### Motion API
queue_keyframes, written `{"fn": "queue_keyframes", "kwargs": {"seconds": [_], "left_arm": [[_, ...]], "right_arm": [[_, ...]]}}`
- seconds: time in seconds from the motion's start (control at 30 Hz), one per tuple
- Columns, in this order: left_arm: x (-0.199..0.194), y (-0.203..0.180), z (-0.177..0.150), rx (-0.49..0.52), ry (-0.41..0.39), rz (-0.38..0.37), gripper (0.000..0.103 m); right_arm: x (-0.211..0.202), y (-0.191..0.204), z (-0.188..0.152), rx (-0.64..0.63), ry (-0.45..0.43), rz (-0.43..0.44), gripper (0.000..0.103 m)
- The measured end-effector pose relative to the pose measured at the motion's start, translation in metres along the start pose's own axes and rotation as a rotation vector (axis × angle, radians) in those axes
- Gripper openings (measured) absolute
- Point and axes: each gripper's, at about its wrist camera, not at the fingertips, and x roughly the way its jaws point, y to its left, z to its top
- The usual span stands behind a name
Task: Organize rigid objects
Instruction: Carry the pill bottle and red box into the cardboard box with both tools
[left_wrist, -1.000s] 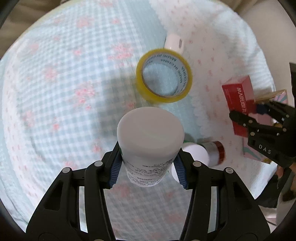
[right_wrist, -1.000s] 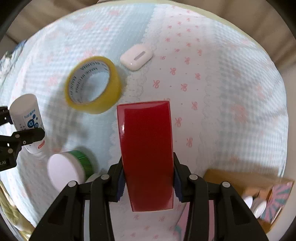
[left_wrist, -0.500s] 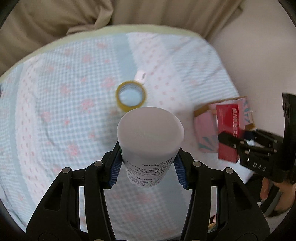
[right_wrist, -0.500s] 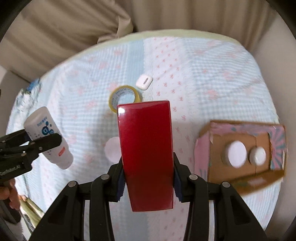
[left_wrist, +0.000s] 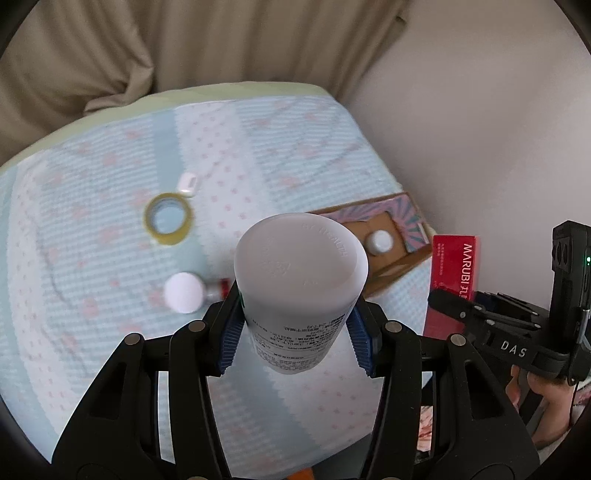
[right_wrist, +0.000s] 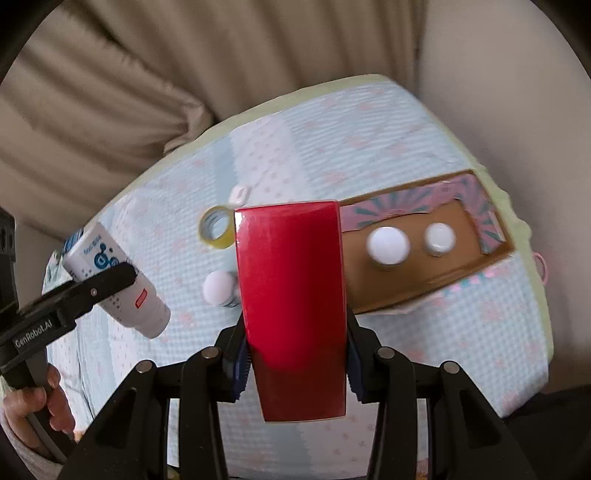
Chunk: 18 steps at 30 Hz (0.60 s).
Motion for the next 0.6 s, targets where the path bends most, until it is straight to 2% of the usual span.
{"fn": "queue_keyframes", "kwargs": {"seconds": [0.3, 0.47, 0.6], "left_arm": [[0.063, -0.089, 0.020, -0.045, 0.009, -0.009, 0.047], [0.118, -0.131, 0.039, -0.074, 0.034, -0.010, 0.047], [0.166, -0.154, 0.053, -0.097, 0.065, -0.014, 0.047]], "right_arm": [[-0.018, -0.108, 0.026, 0.052, -0.012, -0.008, 0.039], [-0.007, -0.163, 0.053, 0.033, 0.002, -0.027, 0.039], [0.019, -0.198, 0.075, 0.009, 0.044, -0.043, 0.039]]}}
